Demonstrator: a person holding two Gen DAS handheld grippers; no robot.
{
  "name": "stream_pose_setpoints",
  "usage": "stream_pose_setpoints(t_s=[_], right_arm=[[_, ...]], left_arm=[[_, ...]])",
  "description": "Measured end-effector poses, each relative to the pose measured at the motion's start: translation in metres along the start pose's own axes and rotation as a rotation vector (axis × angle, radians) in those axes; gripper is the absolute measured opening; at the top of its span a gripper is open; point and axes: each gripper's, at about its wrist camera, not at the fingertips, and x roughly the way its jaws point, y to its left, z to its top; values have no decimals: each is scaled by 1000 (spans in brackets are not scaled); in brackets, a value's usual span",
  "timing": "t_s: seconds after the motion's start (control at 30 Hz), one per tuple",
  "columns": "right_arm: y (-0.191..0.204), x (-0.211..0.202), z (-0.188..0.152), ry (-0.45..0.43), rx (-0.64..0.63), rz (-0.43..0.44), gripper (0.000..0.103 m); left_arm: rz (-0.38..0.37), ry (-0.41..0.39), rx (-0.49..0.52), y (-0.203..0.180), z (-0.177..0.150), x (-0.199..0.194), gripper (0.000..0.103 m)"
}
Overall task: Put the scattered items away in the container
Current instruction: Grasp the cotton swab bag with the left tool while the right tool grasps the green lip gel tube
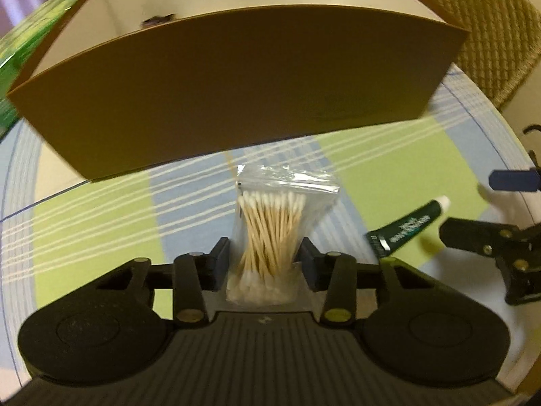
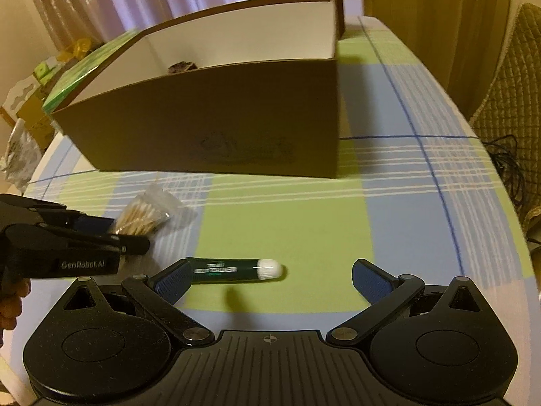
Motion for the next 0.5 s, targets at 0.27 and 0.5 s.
stream_pose_setpoints(t_s=[0.27, 0.5], right_arm=[[32, 16, -8, 0, -43, -2, 103], [50, 33, -14, -22, -124, -103, 103]], left_arm=[[55, 16, -98, 34, -19, -9, 37], [67, 27, -130, 45, -32, -15, 39]])
